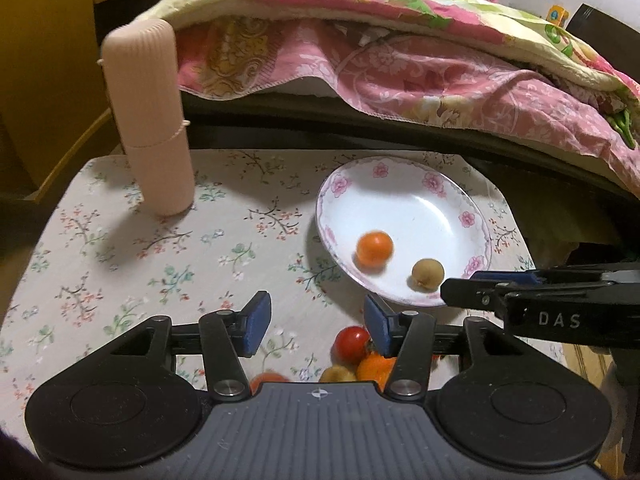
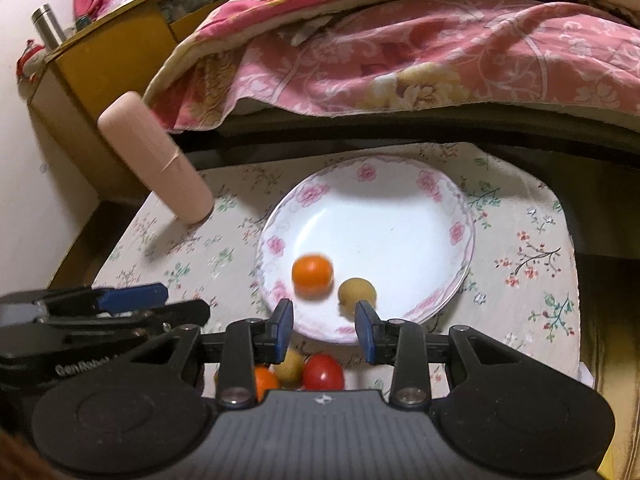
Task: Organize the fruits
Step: 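Grasp a red cherry tomato with the right tool while the left tool grasps a mandarin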
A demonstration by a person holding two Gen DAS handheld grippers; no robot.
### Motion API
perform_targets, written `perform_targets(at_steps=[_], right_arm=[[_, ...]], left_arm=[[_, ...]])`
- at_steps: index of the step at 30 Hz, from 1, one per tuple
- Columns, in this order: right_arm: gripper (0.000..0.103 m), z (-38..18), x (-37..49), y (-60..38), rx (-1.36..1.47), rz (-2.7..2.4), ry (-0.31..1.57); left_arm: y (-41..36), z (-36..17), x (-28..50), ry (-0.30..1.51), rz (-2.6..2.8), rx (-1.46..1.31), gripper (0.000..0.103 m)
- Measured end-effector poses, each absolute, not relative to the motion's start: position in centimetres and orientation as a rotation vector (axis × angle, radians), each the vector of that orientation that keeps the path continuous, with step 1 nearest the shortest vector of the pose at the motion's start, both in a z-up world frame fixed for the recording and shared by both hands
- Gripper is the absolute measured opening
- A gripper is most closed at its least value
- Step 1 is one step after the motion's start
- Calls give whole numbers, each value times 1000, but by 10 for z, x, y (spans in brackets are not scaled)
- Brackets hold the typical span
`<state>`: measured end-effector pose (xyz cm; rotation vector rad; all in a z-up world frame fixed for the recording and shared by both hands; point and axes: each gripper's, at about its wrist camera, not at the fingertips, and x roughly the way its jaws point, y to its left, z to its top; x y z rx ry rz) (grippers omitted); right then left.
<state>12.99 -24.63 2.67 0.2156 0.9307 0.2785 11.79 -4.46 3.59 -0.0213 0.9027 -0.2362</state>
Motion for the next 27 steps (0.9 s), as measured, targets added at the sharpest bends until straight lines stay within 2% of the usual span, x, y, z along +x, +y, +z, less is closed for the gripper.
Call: perform_targets(at_steps=[5,18,27], right_arm=[[35,24,117,-235,198,320,956],[35,8,81,-197,160,462,1049],[35,-6,70,-159,10,596,1064]], left_arm=[[-32,37,100,918,-248,-18,63],[7,14,66,1003,-259,11,63],[13,6,55,1025,-296,61,64]])
